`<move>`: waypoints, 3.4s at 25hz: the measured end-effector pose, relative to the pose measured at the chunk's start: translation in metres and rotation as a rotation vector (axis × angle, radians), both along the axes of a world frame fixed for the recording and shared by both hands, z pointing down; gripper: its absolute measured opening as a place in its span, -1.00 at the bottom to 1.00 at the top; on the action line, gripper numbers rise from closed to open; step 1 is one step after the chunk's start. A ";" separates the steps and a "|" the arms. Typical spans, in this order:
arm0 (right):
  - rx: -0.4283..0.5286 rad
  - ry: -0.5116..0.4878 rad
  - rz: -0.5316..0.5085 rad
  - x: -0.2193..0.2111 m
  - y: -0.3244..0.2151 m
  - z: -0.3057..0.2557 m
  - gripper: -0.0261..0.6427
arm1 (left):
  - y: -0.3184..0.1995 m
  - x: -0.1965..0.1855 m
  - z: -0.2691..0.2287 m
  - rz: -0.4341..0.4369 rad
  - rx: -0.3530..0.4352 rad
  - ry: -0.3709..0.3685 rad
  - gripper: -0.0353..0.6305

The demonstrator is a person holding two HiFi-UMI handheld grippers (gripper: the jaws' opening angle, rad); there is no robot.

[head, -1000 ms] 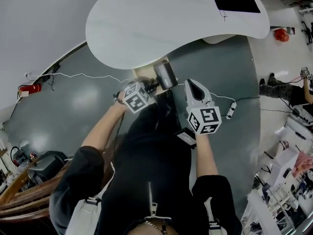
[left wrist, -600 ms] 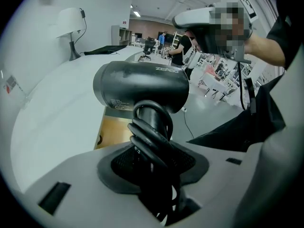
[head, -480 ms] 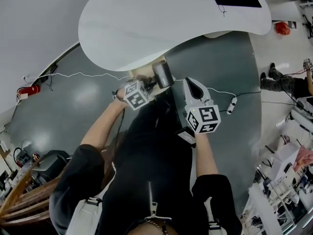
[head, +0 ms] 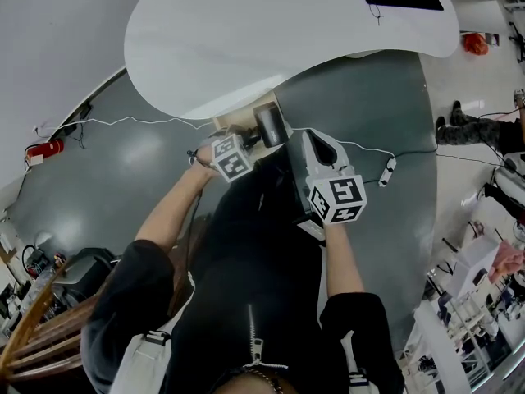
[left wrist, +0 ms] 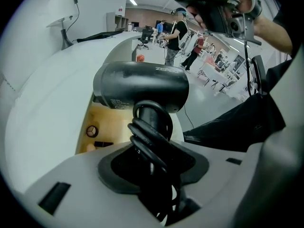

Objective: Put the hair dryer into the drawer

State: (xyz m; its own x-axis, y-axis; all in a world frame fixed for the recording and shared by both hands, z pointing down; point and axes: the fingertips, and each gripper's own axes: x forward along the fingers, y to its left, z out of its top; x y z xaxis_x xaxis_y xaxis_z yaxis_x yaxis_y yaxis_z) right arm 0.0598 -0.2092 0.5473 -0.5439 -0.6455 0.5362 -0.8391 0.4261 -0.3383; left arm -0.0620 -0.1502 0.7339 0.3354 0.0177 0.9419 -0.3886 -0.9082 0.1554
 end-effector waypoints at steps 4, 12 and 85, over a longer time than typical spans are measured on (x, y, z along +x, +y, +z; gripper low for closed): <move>-0.018 0.000 -0.007 -0.001 0.000 0.007 -0.91 | 0.000 -0.001 0.012 0.010 -0.016 -0.027 -0.34; -0.043 0.004 -0.019 -0.004 -0.002 0.021 -0.91 | -0.005 -0.006 0.034 -0.013 -0.042 -0.075 -0.34; -0.175 0.028 -0.033 0.016 -0.003 0.061 -0.91 | -0.012 -0.022 0.169 0.012 -0.188 -0.439 -0.34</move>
State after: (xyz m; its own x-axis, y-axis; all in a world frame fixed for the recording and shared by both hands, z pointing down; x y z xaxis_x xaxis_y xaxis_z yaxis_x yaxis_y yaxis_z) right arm 0.0756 -0.2126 0.6078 -0.5471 -0.5230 0.6536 -0.8354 0.3907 -0.3867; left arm -0.0835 -0.1620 0.9027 -0.0952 0.2026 0.9746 -0.4438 -0.8850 0.1407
